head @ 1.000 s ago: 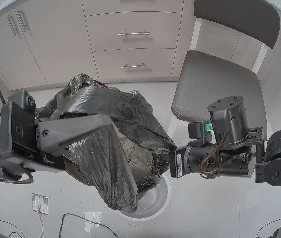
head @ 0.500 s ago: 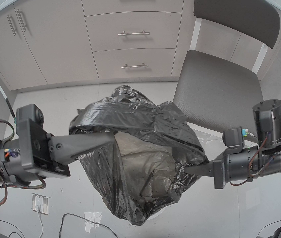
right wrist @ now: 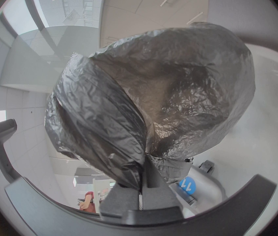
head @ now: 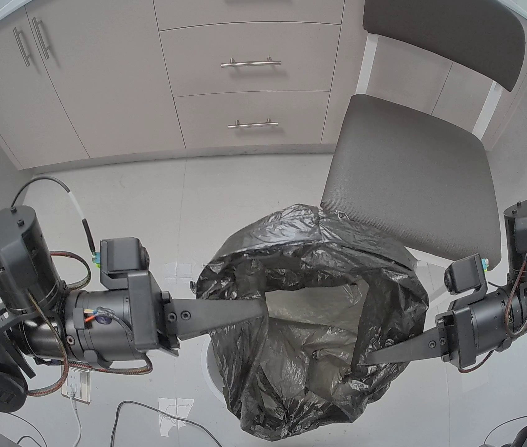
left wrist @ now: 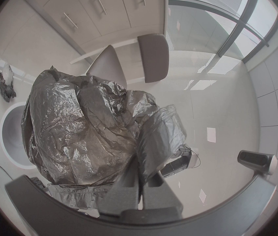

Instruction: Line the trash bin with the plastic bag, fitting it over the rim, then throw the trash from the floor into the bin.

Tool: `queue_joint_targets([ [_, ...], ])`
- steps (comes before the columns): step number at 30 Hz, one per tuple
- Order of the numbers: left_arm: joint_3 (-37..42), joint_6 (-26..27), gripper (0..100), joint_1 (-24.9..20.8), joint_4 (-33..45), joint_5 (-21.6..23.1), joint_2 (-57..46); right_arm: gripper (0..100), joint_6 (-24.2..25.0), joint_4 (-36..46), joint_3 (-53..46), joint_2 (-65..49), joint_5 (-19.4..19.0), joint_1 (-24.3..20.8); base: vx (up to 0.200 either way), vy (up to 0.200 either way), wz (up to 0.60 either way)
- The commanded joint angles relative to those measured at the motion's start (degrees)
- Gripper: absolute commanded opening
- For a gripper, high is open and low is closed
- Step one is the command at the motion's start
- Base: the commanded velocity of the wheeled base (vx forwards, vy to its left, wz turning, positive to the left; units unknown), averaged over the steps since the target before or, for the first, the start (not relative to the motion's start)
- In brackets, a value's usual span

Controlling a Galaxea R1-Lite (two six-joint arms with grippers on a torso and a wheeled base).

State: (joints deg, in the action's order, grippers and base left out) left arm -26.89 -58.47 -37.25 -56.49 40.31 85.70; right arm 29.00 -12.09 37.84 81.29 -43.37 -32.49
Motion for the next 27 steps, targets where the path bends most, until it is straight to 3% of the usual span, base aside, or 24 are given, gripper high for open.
queue_joint_targets([
  [1, 0.7, -0.2, 0, -1.1, 0.0, 0.3, 2.5, 0, 1.1, 0.1, -1.0, 2.6, -2.2, -0.2, 0.000, 0.000, 0.00],
  [27, 6.5, -0.2, 0, -0.6, -0.4, 0.9, 10.0, 0, 3.0, -0.4, -0.7, 11.4, -2.2, -5.0, 0.000, 0.000, 0.00],
])
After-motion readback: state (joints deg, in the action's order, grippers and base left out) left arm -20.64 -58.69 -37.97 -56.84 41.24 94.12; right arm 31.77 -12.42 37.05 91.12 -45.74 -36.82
